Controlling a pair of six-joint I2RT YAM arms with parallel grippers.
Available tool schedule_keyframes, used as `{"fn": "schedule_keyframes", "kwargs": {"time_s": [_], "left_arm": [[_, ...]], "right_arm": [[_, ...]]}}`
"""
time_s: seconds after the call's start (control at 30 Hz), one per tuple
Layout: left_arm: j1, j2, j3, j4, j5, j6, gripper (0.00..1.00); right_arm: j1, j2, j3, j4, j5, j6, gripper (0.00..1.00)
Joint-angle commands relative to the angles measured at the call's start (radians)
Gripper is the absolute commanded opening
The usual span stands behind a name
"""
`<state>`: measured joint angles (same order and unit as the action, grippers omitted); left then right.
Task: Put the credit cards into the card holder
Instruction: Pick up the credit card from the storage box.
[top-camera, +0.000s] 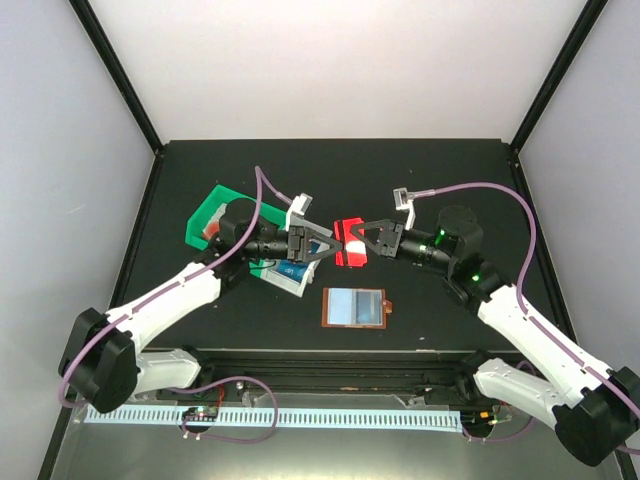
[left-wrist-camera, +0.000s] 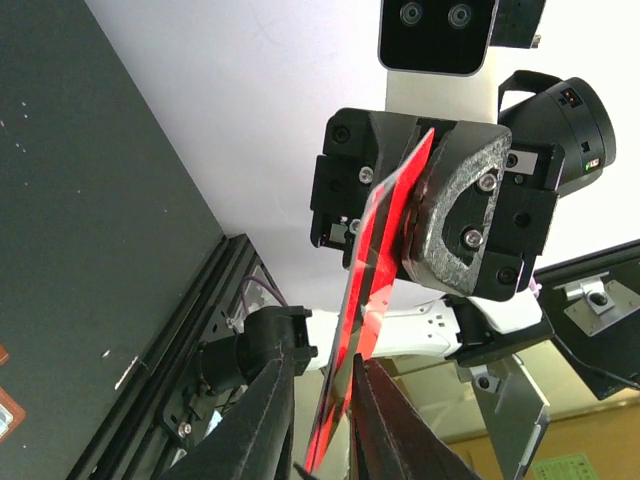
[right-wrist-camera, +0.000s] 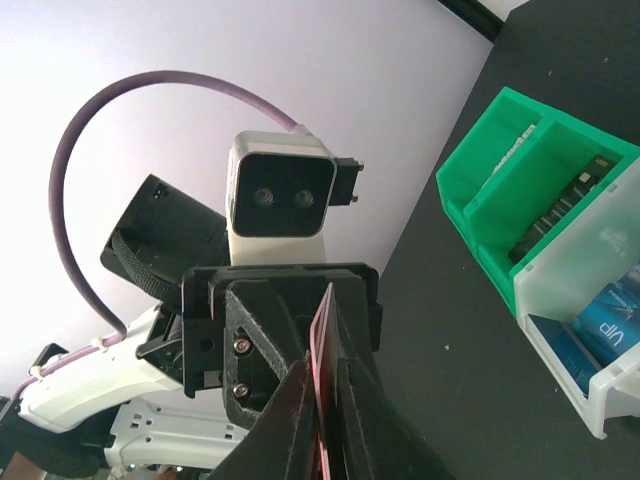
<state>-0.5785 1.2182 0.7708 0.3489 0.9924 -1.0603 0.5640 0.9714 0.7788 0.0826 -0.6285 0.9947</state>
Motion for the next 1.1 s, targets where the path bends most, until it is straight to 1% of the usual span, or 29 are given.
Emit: {"fn": "schedule_keyframes", "kwargs": {"time_s": [0.0, 0.03, 0.23, 0.37, 0.5, 0.57, 0.67, 0.77, 0.83, 0.87, 1.0, 1.03, 1.07], "left_arm": [[-0.007, 0.018, 0.05, 0.056, 0.012, -0.005, 0.18], [-0.007, 0.018, 0.051, 0.062, 0.014, -0.006, 0.17], [-0.006, 0.009, 0.054, 0.072, 0.024, -0.001, 0.03], [-0.006, 0.004, 0.051, 0.066, 0.023, 0.0, 0.01], [-0.007, -0.004, 0.046, 0.062, 0.016, -0.005, 0.02], [-0.007, -0.015, 0.046, 0.061, 0.004, -0.008, 0.01], [-0.006, -0.032, 0.051, 0.05, -0.014, -0.018, 0.01], [-0.007, -0.036, 0.049, 0.052, -0.017, -0.044, 0.01], [-0.007, -0.037, 0.046, 0.062, -0.013, -0.065, 0.02], [-0.007, -0.038, 0.044, 0.065, -0.01, -0.072, 0.02], [-0.007, -0.047, 0.043, 0.054, -0.007, -0.075, 0.01], [-0.007, -0.05, 0.041, 0.053, -0.006, -0.075, 0.02], [-0.007, -0.051, 0.038, 0.051, -0.006, -0.074, 0.04]], "right_arm": [[-0.003, 0.006, -0.001, 0.023, -0.043, -0.022, 0.1], [-0.003, 0.005, 0.001, 0.021, -0.043, -0.025, 0.1], [-0.003, -0.004, 0.007, 0.002, -0.033, -0.032, 0.1], [-0.003, -0.016, 0.008, -0.014, -0.016, -0.038, 0.11], [-0.002, -0.029, 0.0, -0.02, -0.006, -0.036, 0.31], [-0.003, -0.041, -0.014, -0.015, -0.008, -0.034, 0.37], [-0.002, -0.061, -0.049, 0.011, -0.035, -0.031, 0.39], [-0.003, -0.065, -0.071, 0.056, -0.098, -0.04, 0.39], [-0.003, -0.055, -0.072, 0.063, -0.142, -0.047, 0.37], [-0.003, -0.051, -0.072, 0.066, -0.153, -0.046, 0.35], [-0.003, -0.055, -0.064, 0.081, -0.15, -0.033, 0.15], [-0.003, -0.06, -0.059, 0.082, -0.14, -0.029, 0.1], [-0.003, -0.065, -0.052, 0.083, -0.128, -0.023, 0.06]]}}
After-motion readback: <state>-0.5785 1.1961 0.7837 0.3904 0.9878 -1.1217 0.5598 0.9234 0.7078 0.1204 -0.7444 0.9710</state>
